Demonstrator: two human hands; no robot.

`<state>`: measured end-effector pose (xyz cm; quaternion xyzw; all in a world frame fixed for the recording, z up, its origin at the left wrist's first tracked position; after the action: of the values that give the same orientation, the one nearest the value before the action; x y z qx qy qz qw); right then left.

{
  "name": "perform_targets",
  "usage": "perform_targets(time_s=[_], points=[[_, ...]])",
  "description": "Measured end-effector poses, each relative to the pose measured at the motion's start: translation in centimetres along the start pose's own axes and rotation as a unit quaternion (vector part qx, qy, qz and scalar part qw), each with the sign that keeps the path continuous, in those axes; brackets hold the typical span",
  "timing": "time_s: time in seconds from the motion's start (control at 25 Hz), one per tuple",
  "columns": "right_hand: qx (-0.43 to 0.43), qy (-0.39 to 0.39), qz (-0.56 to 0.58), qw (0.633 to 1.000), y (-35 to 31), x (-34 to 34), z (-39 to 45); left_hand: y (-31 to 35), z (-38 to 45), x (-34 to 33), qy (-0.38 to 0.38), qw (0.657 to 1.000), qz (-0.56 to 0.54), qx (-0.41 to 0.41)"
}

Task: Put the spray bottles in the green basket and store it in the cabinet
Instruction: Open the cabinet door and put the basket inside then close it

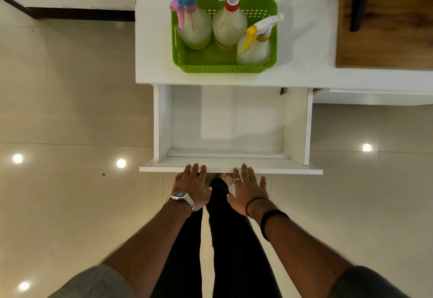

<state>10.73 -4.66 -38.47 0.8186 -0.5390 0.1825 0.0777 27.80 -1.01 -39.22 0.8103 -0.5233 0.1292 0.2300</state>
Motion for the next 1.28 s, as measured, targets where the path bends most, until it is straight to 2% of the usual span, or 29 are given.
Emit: perform_targets(time_s=[0.28,0.4,0.52,0.64,0.72,0.8,0.88,0.96,1.0,1.04,1.08,1.12,1.2,1.28], points=[[-0.034,0.036,-0.053,0.997,-1.0,0.7,1.1,-0.6,0.4,0.0,-0.048,0.999,0.013,-0.012],[-0.039,-0.003,-0.072,0.997,-0.9,0.9,1.9,-1.4,1.4,-0.1,-0.076,0.997,-0.007,-0.006],[-0.034,-0.045,-0.068,0.996,-0.9,1.0,2.4,-2.5,2.5,-0.5,-0.136,0.989,-0.047,0.015],[-0.026,-0.111,-0.022,0.993,-0.5,1.5,3.1,-3.7,3.3,0.0,-0.193,0.979,-0.067,0.031],[-0.019,-0.128,0.021,0.991,0.6,3.2,3.6,-4.6,3.9,1.9,-0.189,0.980,-0.053,0.017],[-0.037,-0.080,0.069,0.994,2.5,6.4,4.4,-5.9,4.7,5.3,-0.148,0.988,-0.050,0.004],[-0.081,0.018,0.138,0.987,5.3,10.8,5.2,-7.0,5.6,10.1,-0.087,0.993,-0.076,0.001],[-0.136,0.128,0.193,0.963,8.3,15.4,5.5,-7.7,6.1,15.7,0.008,0.987,-0.159,-0.007],[-0.160,0.171,0.215,0.948,9.7,17.6,5.6,-7.9,6.1,18.5,0.062,0.969,-0.238,-0.008],[-0.177,0.204,0.245,0.931,10.9,19.8,5.8,-8.0,6.2,21.1,0.110,0.934,-0.339,-0.002],[-0.190,0.235,0.294,0.907,12.2,21.9,6.0,-8.0,6.3,23.5,0.150,0.883,-0.444,0.003],[-0.195,0.256,0.378,0.868,13.2,23.6,6.3,-7.9,6.4,25.7,0.182,0.825,-0.535,0.003],[-0.191,0.280,0.520,0.784,14.3,26.4,6.6,-7.2,6.8,29.2,0.209,0.722,-0.659,-0.002],[-0.160,0.270,0.597,0.738,13.6,28.7,7.0,-5.6,7.5,31.2,0.181,0.667,-0.723,0.009]])
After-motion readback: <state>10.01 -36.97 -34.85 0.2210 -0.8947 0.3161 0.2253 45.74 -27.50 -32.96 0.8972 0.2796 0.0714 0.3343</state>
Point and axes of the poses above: each hand's wrist, its own z-axis towards the middle knuckle, its own x-axis out of the back of the hand, y = z × x, the point moved 5 cm from there along z, towards the middle knuckle, and after that the axes turned 8 degrees about -z, right-handed, at the moved point
